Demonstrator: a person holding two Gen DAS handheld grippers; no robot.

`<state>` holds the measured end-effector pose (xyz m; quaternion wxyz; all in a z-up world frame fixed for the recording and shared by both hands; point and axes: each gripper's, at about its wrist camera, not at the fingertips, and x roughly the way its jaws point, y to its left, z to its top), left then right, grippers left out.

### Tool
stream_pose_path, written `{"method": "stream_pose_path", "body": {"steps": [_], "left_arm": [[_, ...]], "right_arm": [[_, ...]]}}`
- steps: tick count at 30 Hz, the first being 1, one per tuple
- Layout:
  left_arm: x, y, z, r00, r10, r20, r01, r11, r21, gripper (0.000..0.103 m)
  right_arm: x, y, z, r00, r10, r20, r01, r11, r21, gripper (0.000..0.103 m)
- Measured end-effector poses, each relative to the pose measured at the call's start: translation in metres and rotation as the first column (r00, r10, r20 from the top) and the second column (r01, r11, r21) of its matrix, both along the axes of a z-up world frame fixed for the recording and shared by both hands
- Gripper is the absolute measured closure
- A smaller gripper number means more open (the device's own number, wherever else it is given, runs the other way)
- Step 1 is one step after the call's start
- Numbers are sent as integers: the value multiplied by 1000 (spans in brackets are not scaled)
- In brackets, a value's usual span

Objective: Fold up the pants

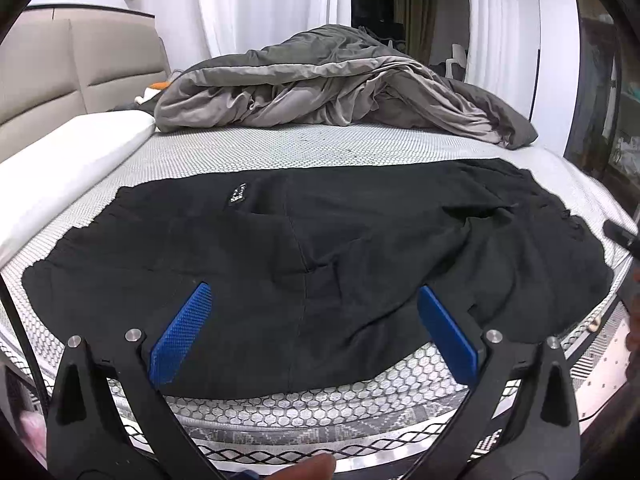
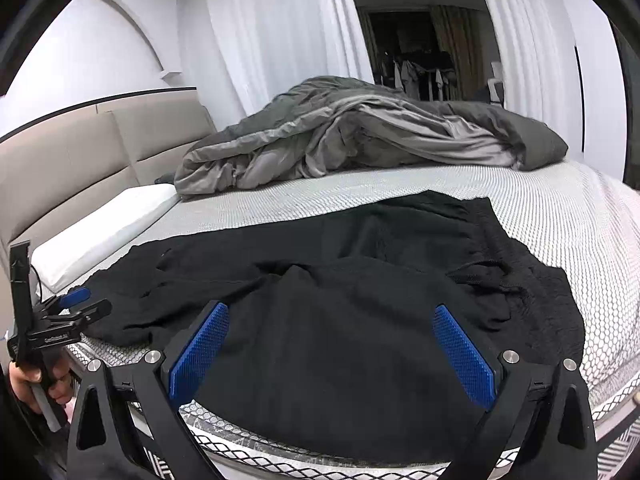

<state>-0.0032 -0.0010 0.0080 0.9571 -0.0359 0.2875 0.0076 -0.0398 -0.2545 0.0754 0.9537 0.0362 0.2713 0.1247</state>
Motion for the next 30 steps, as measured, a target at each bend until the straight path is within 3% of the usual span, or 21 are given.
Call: {"method": "stream_pose_path", "body": {"steps": [4, 12, 16, 19, 25, 30], "left_arm": [[1, 5, 2, 1000, 24, 1, -24, 1000, 1, 1], [7, 30, 16, 999, 52, -1, -52, 999, 7, 1], [16, 68, 31, 996, 92, -18, -93, 995, -24, 1], [29, 109, 46, 992, 125, -31, -127, 989, -69, 1], [91, 200, 60, 970, 216, -111, -223, 973, -54, 1], [153, 275, 44, 931, 284, -230, -308, 948, -76, 17]], "right_arm": [[9, -3, -6, 998, 0, -61, 0, 1000, 3, 0], [19, -17, 2, 996, 31, -85, -29, 999, 21, 0], [25, -22, 21, 996, 66, -64, -72, 994, -88, 0], [38, -36, 31, 995, 58, -82, -66, 992, -105, 0], [89, -84, 42, 981, 43, -189, -36, 999, 41, 0], [140, -119, 43, 973, 6, -231, 30, 987, 155, 0]]}}
